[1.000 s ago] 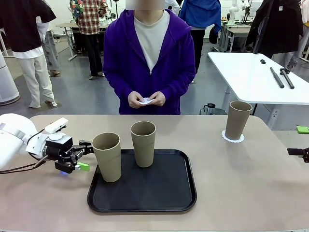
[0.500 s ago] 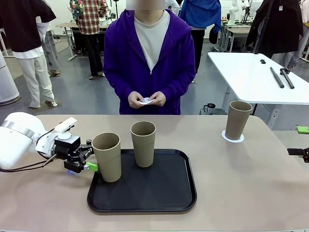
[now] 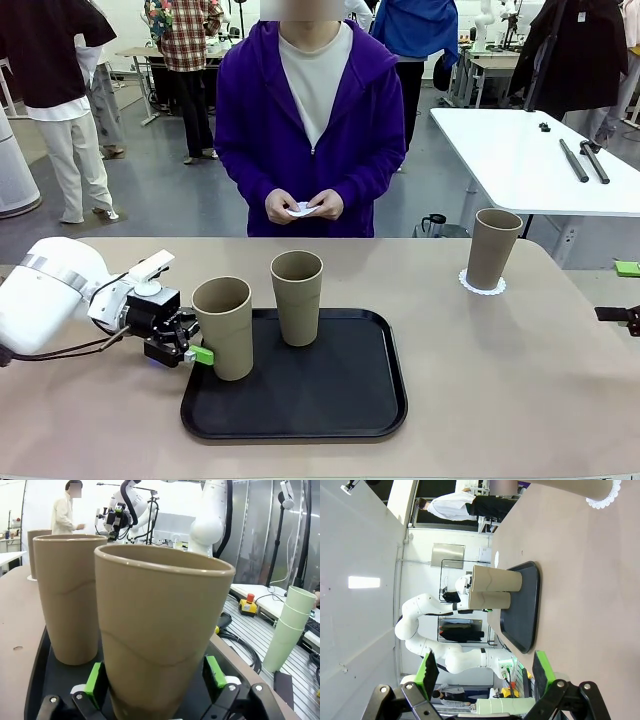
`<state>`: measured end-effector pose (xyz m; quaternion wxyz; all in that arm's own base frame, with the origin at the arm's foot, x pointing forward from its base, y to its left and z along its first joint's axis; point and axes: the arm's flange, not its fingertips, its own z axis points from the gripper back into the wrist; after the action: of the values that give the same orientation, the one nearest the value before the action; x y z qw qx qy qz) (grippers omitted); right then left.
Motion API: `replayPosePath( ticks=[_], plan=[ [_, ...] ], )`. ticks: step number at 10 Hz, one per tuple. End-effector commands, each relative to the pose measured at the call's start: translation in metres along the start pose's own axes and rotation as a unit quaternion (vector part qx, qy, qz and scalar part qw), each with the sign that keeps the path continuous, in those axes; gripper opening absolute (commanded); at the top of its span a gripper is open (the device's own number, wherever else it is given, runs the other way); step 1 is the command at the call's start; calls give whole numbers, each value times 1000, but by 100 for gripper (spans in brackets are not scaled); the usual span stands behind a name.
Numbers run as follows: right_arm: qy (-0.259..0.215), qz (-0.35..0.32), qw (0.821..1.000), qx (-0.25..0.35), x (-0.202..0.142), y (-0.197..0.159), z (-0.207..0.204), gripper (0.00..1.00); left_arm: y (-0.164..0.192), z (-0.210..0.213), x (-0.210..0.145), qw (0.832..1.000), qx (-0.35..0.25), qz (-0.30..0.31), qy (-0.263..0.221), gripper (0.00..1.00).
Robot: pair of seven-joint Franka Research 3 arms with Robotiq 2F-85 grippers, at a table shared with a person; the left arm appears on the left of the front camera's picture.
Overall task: Place coasters on the table and set cups on them.
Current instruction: Take one Reusable plastic cup from the Flat Tray and place it on a coaster set by the human.
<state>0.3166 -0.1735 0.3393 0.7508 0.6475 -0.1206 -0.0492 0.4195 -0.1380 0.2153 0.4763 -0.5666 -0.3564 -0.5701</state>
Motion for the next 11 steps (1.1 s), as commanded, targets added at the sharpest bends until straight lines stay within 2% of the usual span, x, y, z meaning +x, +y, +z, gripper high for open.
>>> replayPosePath(
  ticks=[1, 6, 7, 8, 9, 11],
  plan=[
    [-1, 3, 1000, 4, 0, 1, -1, 100, 4, -10, 0, 1000, 8, -1, 5, 100],
    [-1, 3, 1000, 4, 0, 1, -1, 100, 4, -29, -7, 1000, -13, -13, 6, 100],
    [-1, 3, 1000, 4, 0, 1, -1, 100, 4, -27, -7, 1000, -11, -18, 5, 44],
    [-1, 3, 1000, 4, 0, 1, -1, 100, 4, -23, -6, 1000, -13, -19, 4, 41],
    [-1, 3, 1000, 4, 0, 1, -1, 100, 3, -20, -4, 1000, -14, -20, 3, 0],
    [-1, 3, 1000, 4, 0, 1, -1, 100, -3, -13, 3, 1000, -10, -21, 1, 0]
  ],
)
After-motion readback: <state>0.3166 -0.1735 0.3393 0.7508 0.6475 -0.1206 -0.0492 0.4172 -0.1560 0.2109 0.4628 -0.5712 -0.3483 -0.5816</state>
